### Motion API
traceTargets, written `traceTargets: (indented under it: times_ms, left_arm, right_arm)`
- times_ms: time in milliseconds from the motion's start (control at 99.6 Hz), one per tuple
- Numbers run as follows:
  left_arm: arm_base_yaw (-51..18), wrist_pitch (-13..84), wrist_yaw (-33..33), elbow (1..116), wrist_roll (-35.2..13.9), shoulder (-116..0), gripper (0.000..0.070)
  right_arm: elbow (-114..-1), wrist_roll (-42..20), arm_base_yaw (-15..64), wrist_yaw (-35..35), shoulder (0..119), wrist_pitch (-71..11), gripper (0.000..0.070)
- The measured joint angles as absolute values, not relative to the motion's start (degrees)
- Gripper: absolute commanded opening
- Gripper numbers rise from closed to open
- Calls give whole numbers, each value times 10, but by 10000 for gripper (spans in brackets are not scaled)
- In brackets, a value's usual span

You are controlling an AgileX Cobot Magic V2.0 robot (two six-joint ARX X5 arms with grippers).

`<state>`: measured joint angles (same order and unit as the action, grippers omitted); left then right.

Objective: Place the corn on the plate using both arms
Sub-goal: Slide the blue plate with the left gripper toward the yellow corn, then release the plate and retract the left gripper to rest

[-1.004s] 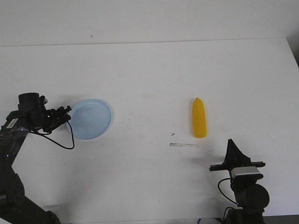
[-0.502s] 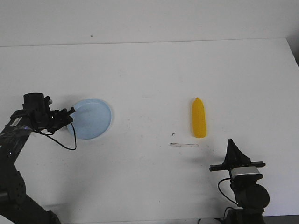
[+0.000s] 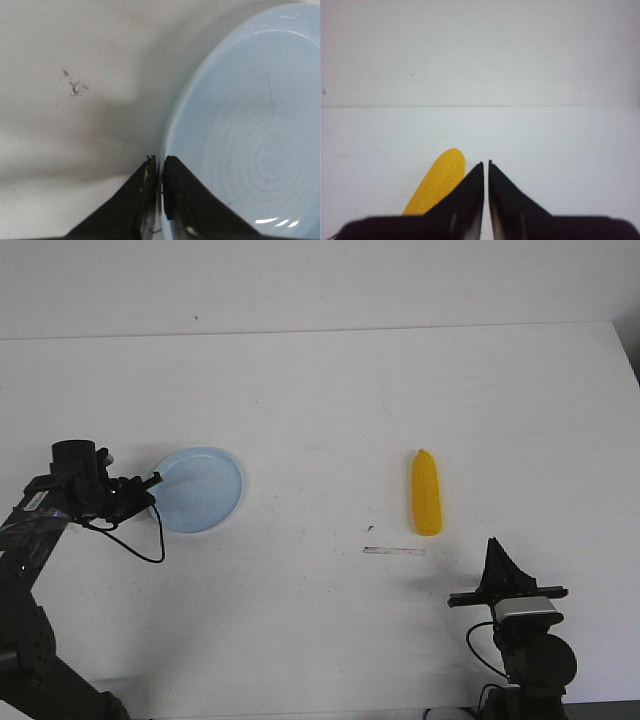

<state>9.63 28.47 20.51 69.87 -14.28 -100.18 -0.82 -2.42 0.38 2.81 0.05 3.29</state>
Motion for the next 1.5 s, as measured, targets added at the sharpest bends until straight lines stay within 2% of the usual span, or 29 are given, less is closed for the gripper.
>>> traceTargets:
  times_ms: [362, 512, 693, 934, 1115, 1426, 1466, 1496]
  left_arm:
    - [95, 285, 205, 699, -145, -1001, 1]
    - [80, 285, 205, 696, -152, -959, 1]
    - [22, 272, 209, 698, -159, -905, 1]
    - [-107, 233, 208, 698, -194, -926, 1]
    - [-191, 189, 209, 698, -238, -959, 1]
    - [-226, 181, 166, 698, -263, -994, 5]
    - [-226, 180, 166, 698, -263, -994, 26]
    - [-226, 181, 166, 698, -263, -994, 69]
  right_arm:
    - [-8, -24, 4, 28, 1, 33, 13]
    - [-8, -24, 4, 28, 1, 33, 13]
    - [-8, -24, 4, 28, 1, 33, 13]
    - [-8, -24, 4, 28, 1, 33, 13]
    - [-8, -24, 4, 28, 1, 33, 13]
    - [-8, -24, 4, 28, 1, 33, 13]
    - [-8, -24, 4, 28, 1, 33, 13]
    - [-8, -24, 4, 28, 1, 33, 13]
